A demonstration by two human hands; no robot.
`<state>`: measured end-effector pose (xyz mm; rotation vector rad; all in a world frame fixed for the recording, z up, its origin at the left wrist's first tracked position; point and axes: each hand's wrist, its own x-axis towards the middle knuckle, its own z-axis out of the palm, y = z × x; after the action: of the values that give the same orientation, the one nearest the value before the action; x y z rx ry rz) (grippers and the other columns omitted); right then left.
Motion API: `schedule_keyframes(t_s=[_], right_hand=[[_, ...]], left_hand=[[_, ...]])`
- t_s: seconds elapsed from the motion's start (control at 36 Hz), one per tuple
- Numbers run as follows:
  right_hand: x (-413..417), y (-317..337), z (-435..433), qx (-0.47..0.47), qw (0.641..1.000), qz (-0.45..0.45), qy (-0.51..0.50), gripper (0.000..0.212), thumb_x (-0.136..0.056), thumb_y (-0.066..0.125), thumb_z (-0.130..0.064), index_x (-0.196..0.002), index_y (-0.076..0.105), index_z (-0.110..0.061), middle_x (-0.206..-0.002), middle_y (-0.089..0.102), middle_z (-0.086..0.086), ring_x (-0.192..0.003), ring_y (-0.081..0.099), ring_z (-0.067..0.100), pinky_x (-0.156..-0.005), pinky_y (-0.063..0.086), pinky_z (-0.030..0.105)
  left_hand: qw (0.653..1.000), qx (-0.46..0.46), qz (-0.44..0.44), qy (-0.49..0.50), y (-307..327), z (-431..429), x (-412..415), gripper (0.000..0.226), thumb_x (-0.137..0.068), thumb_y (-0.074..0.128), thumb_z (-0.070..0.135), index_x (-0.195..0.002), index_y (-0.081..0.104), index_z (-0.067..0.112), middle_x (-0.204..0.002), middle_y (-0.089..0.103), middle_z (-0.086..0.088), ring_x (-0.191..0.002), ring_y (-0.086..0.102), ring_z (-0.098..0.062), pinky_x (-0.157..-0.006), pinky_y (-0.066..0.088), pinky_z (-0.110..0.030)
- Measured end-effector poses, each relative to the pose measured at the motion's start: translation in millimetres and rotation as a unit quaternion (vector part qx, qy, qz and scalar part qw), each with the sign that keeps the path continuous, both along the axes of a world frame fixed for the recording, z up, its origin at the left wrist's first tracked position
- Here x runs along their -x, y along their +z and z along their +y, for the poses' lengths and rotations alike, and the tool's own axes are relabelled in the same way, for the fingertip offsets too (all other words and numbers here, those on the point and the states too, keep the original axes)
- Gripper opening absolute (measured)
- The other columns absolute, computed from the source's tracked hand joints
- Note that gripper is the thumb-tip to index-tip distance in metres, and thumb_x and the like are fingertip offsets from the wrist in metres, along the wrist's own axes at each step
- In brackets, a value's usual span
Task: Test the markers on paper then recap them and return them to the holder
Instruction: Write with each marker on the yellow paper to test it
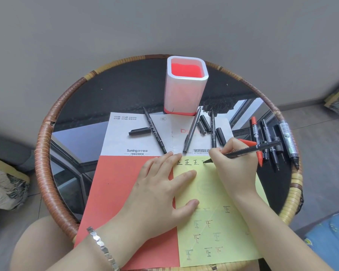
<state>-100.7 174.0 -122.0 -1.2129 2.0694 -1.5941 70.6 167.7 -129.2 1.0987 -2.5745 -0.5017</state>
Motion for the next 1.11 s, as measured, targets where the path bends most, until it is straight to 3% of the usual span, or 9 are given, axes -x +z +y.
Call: schedule_keyframes(t_s=[0.11,0.36,0.5,0.58,0.75,0.86,0.97,1.06,1.11], right_hand=[[1.1,0.0,0.5,-0.007,1.0,-0.008,-0.007,0.039,-0.066,0.061,0.005,-0.045,0.033,-0.013,-0.038,0.039,-0.009,-0.046,0.035,0.006,-0.066,0.03,0.026],[0.3,-1.7,-0.2,0.013,1.0,-0.006,-0.008,0.033,-0.064,0.058,-0.003,-0.047,0.032,-0.012,-0.04,0.039,-0.009,-0.049,0.032,0.008,-0.073,0.029,0.03],[0.8,-0.9,-0.5,0.022,0.999,-0.024,-0.014,0.029,-0.062,0.056,-0.009,-0.046,0.033,-0.015,-0.04,0.037,-0.009,-0.068,0.037,0.018,-0.072,0.029,0.029],[-0.4,0.0,-0.8,0.009,1.0,-0.022,-0.009,0.035,-0.066,0.06,-0.004,-0.045,0.033,-0.014,-0.038,0.037,-0.009,-0.056,0.035,0.006,-0.071,0.029,0.028],[-1.6,1.2,-0.4,-0.007,1.0,-0.022,-0.006,0.035,-0.067,0.06,0.003,-0.047,0.035,-0.009,-0.038,0.036,-0.008,-0.044,0.032,0.007,-0.061,0.03,0.021],[-0.6,2.2,-0.2,-0.004,0.999,-0.031,-0.008,0.038,-0.066,0.061,0.003,-0.045,0.034,-0.013,-0.037,0.037,-0.008,-0.046,0.034,0.006,-0.068,0.031,0.026],[-1.4,1.3,0.2,-0.01,0.999,-0.038,0.003,0.034,-0.066,0.061,0.004,-0.046,0.036,-0.009,-0.037,0.035,-0.008,-0.043,0.033,0.007,-0.061,0.031,0.022],[-1.1,0.5,0.2,-0.004,1.0,-0.029,0.001,0.036,-0.065,0.06,0.003,-0.046,0.034,-0.012,-0.038,0.036,-0.008,-0.046,0.031,0.007,-0.074,0.029,0.029],[0.3,0.5,0.3,0.006,1.0,-0.026,-0.013,0.037,-0.065,0.059,0.005,-0.046,0.032,-0.012,-0.039,0.036,-0.007,-0.048,0.03,0.008,-0.067,0.028,0.025]], left_hand=[[1.0,-0.002,0.001,0.001,0.2,0.0,0.3,0.052,-0.072,0.046,0.06,-0.116,0.061,0.035,-0.134,0.052,-0.006,-0.126,0.034,-0.019,-0.103,0.021,-0.037],[1.0,0.003,0.001,0.001,0.4,0.0,0.1,0.051,-0.072,0.047,0.059,-0.115,0.061,0.035,-0.132,0.053,-0.006,-0.125,0.034,-0.02,-0.102,0.021,-0.036],[1.0,0.003,0.002,-0.001,0.9,-0.2,0.5,0.051,-0.072,0.047,0.059,-0.114,0.062,0.033,-0.132,0.053,-0.007,-0.125,0.035,-0.02,-0.102,0.021,-0.035],[1.0,0.003,-0.002,0.0,0.8,0.0,0.1,0.052,-0.072,0.046,0.059,-0.114,0.062,0.034,-0.132,0.053,-0.007,-0.125,0.034,-0.02,-0.102,0.021,-0.035],[1.0,0.003,-0.002,-0.001,0.9,-0.1,0.1,0.052,-0.072,0.046,0.059,-0.114,0.062,0.034,-0.132,0.053,-0.007,-0.125,0.034,-0.02,-0.102,0.021,-0.035],[1.0,0.001,-0.001,-0.001,0.7,-0.3,0.0,0.052,-0.072,0.047,0.059,-0.115,0.061,0.034,-0.133,0.052,-0.006,-0.125,0.034,-0.02,-0.102,0.021,-0.035],[1.0,0.004,0.0,-0.002,0.6,-0.1,-0.2,0.051,-0.072,0.047,0.059,-0.114,0.062,0.034,-0.132,0.052,-0.006,-0.125,0.034,-0.02,-0.102,0.022,-0.035],[1.0,0.006,0.001,-0.002,0.8,-0.1,-0.2,0.051,-0.072,0.047,0.059,-0.114,0.062,0.034,-0.132,0.053,-0.006,-0.125,0.034,-0.02,-0.102,0.021,-0.034],[1.0,0.008,0.001,-0.002,0.7,-0.2,-0.2,0.051,-0.072,0.047,0.059,-0.114,0.062,0.034,-0.132,0.053,-0.007,-0.125,0.034,-0.02,-0.102,0.021,-0.034]])
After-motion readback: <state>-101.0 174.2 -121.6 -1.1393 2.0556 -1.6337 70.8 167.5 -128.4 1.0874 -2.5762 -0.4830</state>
